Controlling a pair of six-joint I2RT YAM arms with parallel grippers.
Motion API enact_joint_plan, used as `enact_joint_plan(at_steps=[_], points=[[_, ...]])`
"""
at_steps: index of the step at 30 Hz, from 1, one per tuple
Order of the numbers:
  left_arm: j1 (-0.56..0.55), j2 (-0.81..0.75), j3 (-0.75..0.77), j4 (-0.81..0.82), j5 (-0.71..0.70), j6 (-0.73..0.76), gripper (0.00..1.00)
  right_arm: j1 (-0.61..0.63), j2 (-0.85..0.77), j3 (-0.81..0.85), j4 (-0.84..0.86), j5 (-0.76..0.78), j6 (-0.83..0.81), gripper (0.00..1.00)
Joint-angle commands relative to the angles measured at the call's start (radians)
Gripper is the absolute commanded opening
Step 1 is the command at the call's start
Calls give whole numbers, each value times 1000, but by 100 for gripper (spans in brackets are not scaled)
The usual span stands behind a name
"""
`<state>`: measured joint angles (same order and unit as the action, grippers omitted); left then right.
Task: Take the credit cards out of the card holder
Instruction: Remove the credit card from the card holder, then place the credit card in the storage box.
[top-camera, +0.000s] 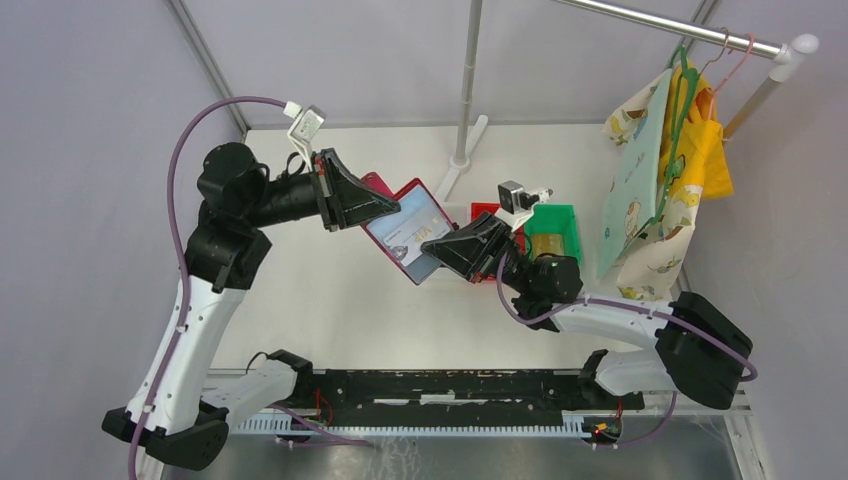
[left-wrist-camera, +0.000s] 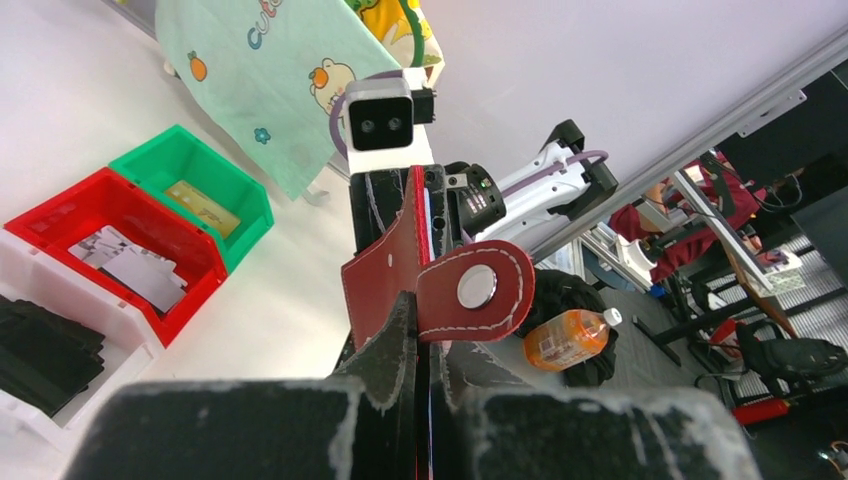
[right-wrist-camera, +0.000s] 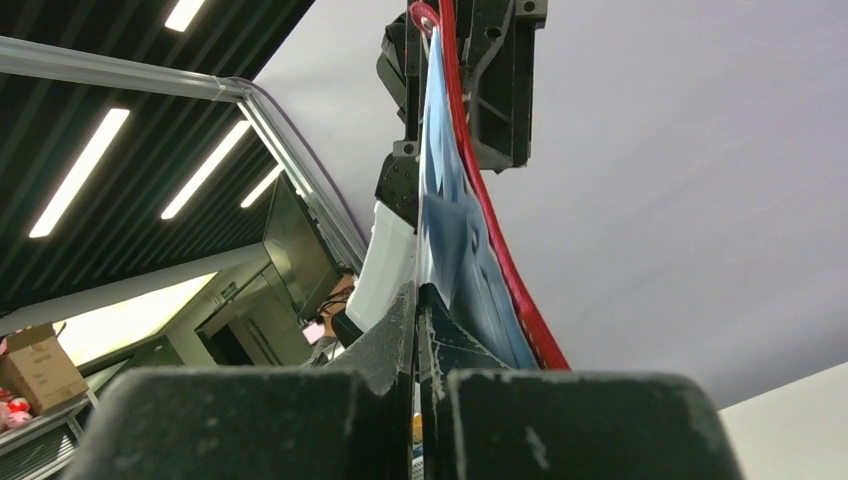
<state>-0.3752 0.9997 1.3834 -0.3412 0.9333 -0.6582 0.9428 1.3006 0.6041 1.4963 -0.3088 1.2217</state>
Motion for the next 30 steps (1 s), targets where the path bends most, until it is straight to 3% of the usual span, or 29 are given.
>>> enact_joint_plan(at_steps=[1, 10, 14, 21, 25, 30], points=[[11, -1, 69, -12, -47, 65, 2, 8, -60, -31, 86, -1, -5, 0], [12, 7, 105, -89, -101, 173, 2, -27, -140, -59, -48, -54, -22, 0], [12, 12, 135, -132, -124, 248, 2, -102, -210, -90, -204, -119, -8, 0], [12, 25, 196, -239, -214, 426, 2, -340, -401, -147, -648, -280, -99, 0], [12, 34, 215, -242, -215, 437, 2, -418, -460, -23, -1211, -259, -456, 0], [12, 47, 226, -266, -207, 442, 2, -512, -428, 76, -1569, -217, -677, 0]])
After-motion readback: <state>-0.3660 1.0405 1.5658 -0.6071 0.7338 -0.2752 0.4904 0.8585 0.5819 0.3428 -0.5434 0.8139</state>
